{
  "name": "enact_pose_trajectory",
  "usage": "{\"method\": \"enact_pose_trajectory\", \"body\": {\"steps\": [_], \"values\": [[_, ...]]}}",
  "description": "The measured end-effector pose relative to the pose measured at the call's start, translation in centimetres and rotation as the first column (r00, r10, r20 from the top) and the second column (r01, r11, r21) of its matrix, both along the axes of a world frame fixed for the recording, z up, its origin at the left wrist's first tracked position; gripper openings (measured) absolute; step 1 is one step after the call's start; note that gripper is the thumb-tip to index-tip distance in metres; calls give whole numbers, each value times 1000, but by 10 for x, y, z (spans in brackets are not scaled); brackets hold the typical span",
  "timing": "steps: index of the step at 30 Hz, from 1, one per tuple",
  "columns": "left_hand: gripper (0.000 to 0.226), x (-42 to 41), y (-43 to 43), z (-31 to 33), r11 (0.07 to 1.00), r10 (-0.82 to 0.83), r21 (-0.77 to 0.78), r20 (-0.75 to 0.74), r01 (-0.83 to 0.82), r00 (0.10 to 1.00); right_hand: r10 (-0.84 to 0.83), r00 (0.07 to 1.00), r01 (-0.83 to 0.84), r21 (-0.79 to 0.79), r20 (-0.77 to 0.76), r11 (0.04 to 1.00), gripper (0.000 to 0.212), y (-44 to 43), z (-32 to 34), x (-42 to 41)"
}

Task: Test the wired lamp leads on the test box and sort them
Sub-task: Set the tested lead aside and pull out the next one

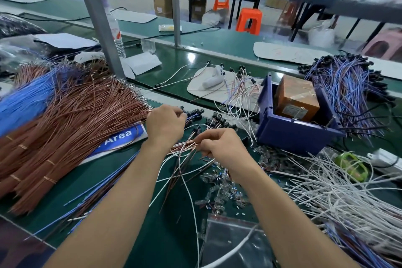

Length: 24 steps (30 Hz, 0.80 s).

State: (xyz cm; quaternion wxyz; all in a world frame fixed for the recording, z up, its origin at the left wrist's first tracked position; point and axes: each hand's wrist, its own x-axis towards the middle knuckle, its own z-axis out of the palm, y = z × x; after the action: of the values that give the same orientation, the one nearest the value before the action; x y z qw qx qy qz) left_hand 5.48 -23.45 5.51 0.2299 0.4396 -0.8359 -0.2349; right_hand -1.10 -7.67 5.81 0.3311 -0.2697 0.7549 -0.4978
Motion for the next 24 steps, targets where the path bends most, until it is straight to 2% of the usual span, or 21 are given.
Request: {"method": "enact_pose_trajectory", "body": {"steps": [4, 8, 10, 13, 15, 17, 19, 21, 22, 24], "values": [[13, -21, -17, -11, 998, 25, -54, 179, -16, 984, -3, 1000, 3, 8, 8, 1000, 22, 10, 1, -4], [23, -31, -24, -21, 990, 100, -123, 242, -71, 965, -22, 999, 22, 11, 30, 1000, 23, 19, -3, -9], [19, -33, -27, -23, 991, 94, -116, 230, -69, 969, -35, 998, 35, 10, 47, 999, 23, 21, -3, -10], [18, -28, -25, -18, 990, 137, -26, 65, -136, 988, -49, 997, 50, -9, 67, 999, 23, 26, -2, -9], [18, -24, -16, -10, 989, 145, -9, -143, -148, 979, -57, 996, 60, -41, 68, 997, 25, 33, -2, -9], [16, -18, 6, 4, 989, 90, -76, -380, -128, 921, -81, 994, 88, -81, 79, 993, 29, 40, 0, -8], [17, -10, 36, 20, 977, -62, -208, -505, -52, 861, -111, 984, 134, -169, 141, 977, 26, 44, 5, -8], [15, -1, 68, 31, 944, -268, -304, -470, 130, 841, -107, 966, 172, -274, 236, 946, 19, 49, 13, -7], [13, 2, 85, 34, 925, -363, -276, -429, 262, 827, -92, 956, 185, -327, 280, 927, 21, 53, 16, -5], [21, 3, 117, 37, 867, -477, -83, -423, 492, 770, -94, 920, 262, -421, 380, 869, 28, 61, 20, 0]]}}
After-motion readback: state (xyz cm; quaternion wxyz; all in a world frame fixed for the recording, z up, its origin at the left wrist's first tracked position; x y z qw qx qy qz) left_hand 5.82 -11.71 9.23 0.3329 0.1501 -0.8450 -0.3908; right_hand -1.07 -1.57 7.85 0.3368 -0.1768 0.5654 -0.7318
